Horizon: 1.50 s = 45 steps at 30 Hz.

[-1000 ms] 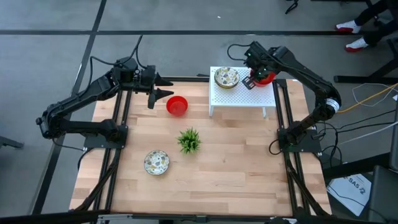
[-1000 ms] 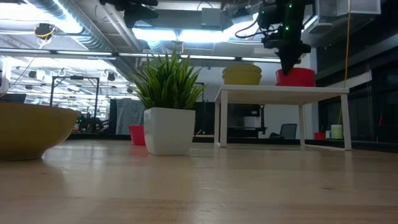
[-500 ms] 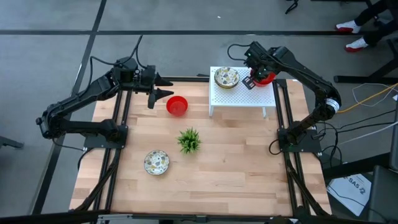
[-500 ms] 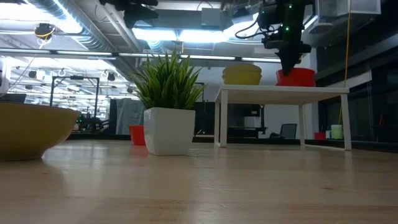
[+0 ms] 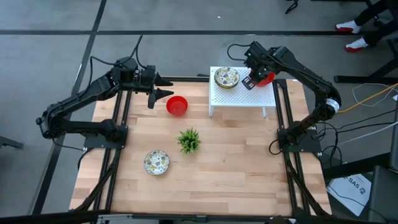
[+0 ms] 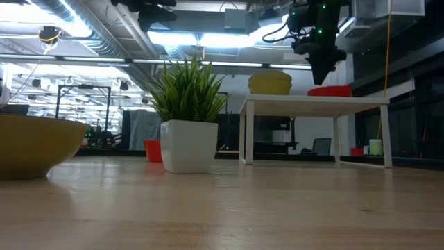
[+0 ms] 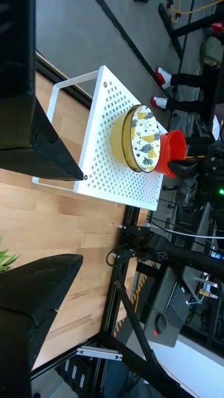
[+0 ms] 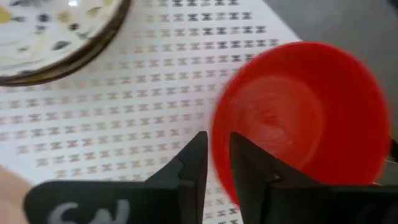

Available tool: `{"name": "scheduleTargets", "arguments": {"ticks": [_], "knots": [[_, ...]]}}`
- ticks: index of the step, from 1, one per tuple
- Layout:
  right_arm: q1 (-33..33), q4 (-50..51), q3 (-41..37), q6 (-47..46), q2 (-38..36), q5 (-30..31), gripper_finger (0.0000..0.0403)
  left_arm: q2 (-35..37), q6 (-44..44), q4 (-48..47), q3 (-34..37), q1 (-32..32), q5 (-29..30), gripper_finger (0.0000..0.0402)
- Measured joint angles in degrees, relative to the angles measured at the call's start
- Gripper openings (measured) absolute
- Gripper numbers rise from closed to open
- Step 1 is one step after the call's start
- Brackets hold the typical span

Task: Pick & Place Mini bowls
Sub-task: Stack the bottom red bowl on the red bowl on the shelf, then stack the red bowl on the red bowl on the shelf

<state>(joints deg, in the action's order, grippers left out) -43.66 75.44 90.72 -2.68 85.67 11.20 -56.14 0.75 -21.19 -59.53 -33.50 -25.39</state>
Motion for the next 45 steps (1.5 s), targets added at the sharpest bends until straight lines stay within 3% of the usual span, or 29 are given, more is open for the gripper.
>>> {"name": "scheduleTargets", "arguments": {"ticks": [3, 11, 26, 33, 39, 45], "knots": [[0.01, 0.00, 0.00, -0.06, 0.00, -3.13, 0.0079, 0.00, 0.00, 0.00, 0.00, 0.01, 0.00, 0.0198], [0.00, 0.02, 0.00, 1.08, 0.00, -3.34, 0.0118, 0.00, 0.02, 0.00, 0.00, 0.01, 0.00, 0.0198], [0.02, -0.03, 8.29, 1.96, -0.03, -10.18, 0.0121, 0.00, 0.13, 0.00, 0.00, 0.01, 0.18, 0.0198], [0.31, -0.10, 8.48, -2.31, -0.04, -21.04, 0.0121, 0.00, 0.07, 0.00, 0.00, 0.00, 0.19, 0.0198], [4.57, -1.90, 8.48, -0.16, -0.02, -22.86, 0.0121, 0.00, 0.48, 0.02, 0.00, 0.00, 0.19, 0.0198], [10.70, -4.15, 8.48, 0.92, -0.02, -22.87, 0.0121, 0.00, 7.23, 0.00, 0.00, 0.00, 0.17, 0.0198]]}}
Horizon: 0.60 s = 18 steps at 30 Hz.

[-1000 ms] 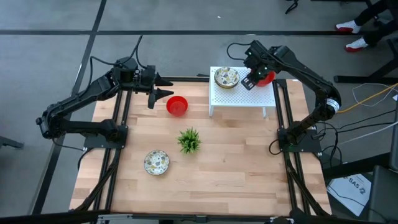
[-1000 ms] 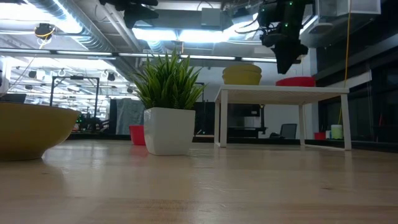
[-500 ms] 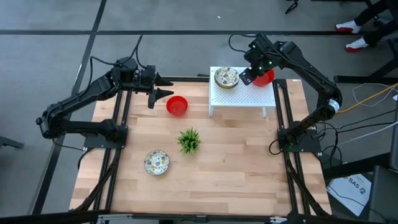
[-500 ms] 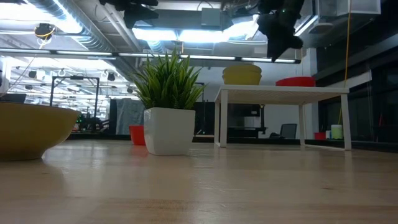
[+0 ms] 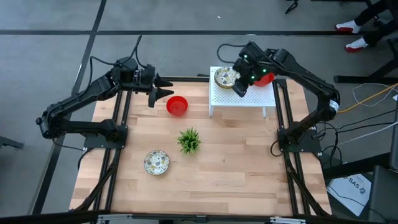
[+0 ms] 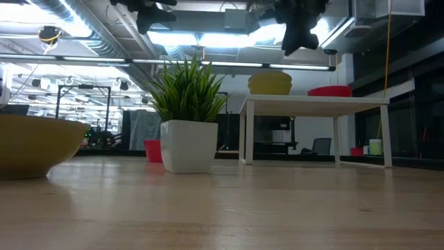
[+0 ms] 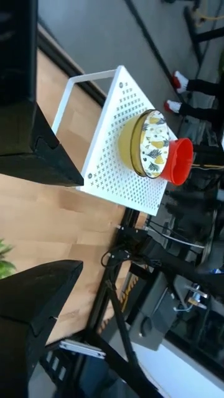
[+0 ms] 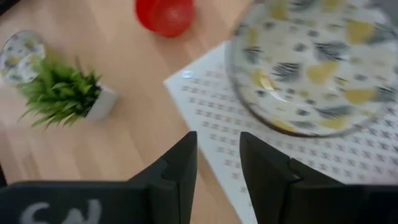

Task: Pick & Place Mini bowls
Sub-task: Stack the red bowl on the red bowl on the shelf

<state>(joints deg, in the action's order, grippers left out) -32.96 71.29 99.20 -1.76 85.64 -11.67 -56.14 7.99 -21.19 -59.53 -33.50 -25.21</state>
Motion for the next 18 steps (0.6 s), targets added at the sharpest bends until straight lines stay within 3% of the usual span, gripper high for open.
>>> {"name": "scheduleTargets", "arguments": {"ticks": [10, 18], "knots": [[9.24, -0.79, 0.00, -0.36, 0.00, 0.02, 0.0121, 0.00, 2.35, 0.00, 0.00, 0.00, 0.02, 0.0198], [16.18, -0.86, -0.08, -1.23, 0.00, 0.05, 0.0121, -0.96, -4.75, -0.15, 0.00, 2.16, 2.74, 0.0198]]}}
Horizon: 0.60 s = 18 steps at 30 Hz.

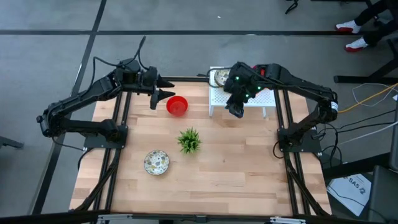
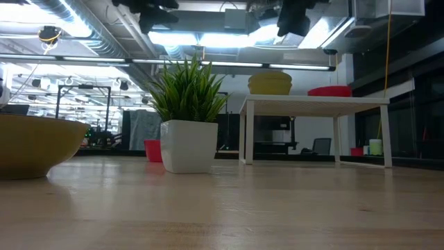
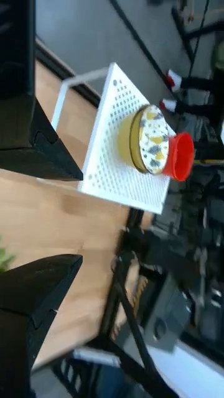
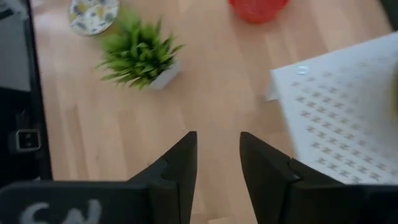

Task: Pick & Place Mini bowls
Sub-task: Stack the red bowl on the red bowl on the shelf

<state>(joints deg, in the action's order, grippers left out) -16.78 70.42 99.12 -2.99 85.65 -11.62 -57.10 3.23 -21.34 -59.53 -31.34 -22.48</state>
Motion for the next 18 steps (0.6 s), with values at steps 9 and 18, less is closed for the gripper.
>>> {"name": "scheduleTargets", "arguments": {"ticks": [9, 18], "knots": [[5.71, 0.00, -5.39, -1.48, 0.00, 0.05, 0.0121, -5.05, -7.42, -7.17, 0.02, 5.09, 13.73, 0.0198], [6.93, -6.63, -14.45, -7.05, 0.03, 1.62, 0.0121, -13.93, -17.28, -15.48, 0.02, 6.85, 24.51, 0.0198]]}}
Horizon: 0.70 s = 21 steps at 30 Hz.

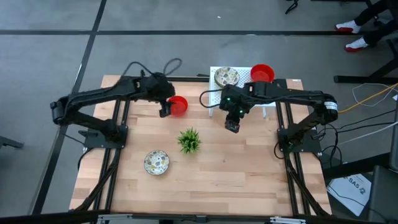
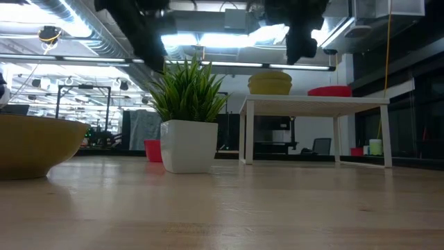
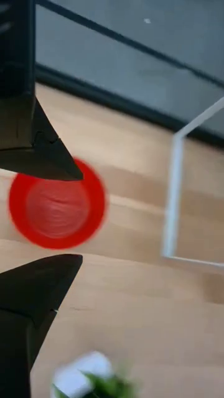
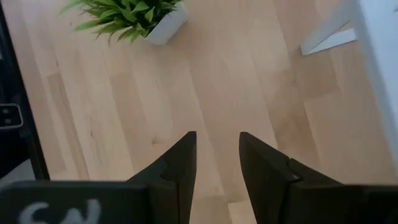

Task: Pick & Place Mini bowls
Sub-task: Stack the red bowl on the red bowl on the shelf

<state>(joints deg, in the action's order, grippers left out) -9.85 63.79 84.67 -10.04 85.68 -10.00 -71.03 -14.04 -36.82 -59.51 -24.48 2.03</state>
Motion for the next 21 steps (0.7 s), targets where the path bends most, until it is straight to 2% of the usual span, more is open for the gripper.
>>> {"name": "scheduleTargets", "arguments": {"ticks": [9, 21], "knots": [[0.00, -8.30, -4.37, -2.01, 0.01, 0.30, 0.0121, -11.49, -4.89, -2.75, 0.00, 0.19, 1.16, 0.0198], [0.04, -9.97, -4.45, -2.03, 0.01, 1.46, 0.0121, -22.05, -7.74, -2.73, 0.00, 0.19, 1.44, 0.0198]]}}
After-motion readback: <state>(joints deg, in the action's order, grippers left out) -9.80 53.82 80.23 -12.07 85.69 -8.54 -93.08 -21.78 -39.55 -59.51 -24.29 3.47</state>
